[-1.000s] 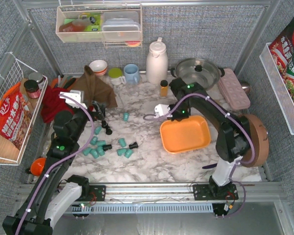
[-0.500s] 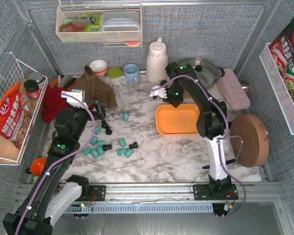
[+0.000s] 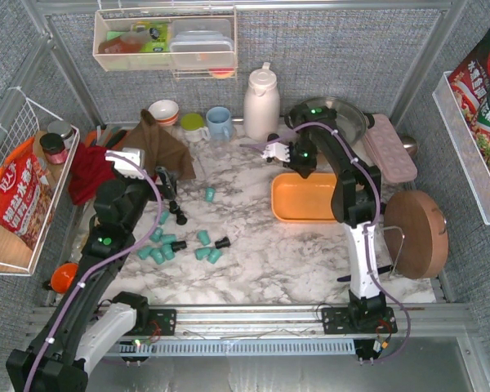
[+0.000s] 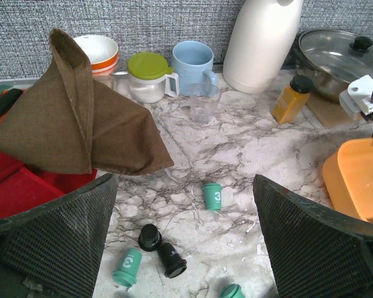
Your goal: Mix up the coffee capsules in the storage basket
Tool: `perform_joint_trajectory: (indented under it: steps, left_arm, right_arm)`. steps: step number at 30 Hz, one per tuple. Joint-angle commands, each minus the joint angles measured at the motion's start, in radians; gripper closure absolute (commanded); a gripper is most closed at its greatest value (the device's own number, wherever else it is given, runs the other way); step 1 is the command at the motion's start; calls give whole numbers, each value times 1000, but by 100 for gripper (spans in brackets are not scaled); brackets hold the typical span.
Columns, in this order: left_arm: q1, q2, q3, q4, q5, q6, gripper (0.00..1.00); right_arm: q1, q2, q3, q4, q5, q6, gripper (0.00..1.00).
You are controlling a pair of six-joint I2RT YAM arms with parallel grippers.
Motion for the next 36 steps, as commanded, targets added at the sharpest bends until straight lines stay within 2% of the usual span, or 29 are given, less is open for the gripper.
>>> perform_joint_trajectory:
  steps: [1,7,9,13,15,16,17,23,27,31,33,36]
  left_arm:
    - [0,8,4,13,6,6,1]
    - [1,12,4,11,1,6,1]
    - [0,12,4,11,1,8,1]
    - [0,13,4,11,3,8,1]
    - [0,13,5,11,1,9,1]
    - [1,13,4,12,0,9,1]
    - [1,13,2,12,-1,10,1]
    - [0,21,1,13,-4,11,1]
    - [0,29,0,12,-5,7,1]
    - [0,42,-4,12,-8,-10,1]
    - [0,54,0,9,-5,-21,1]
    - [-1,85,19,-26,-4,-54,1]
  right_arm:
    - [-20,-16,-44,40,-19,-23,100]
    - [-35,-20,-69,84,-21,-21,98]
    - [-33,-34,-79,100,-21,-15,78]
    - [-28,-83,-127,153,-29,-1,53]
    - [-26,-108,-142,165,-28,6,36]
    - [-24,-123,-147,171,-26,12,10]
    - [-23,-140,-155,180,-22,19,2]
    - [0,-332,-309,356,-15,121,1]
    - [37,-528,-558,601,36,238,1]
    - [112,-728,-823,915,223,467,1]
    - [140,-799,-876,935,288,574,1]
    - [157,-910,-940,912,292,713,1]
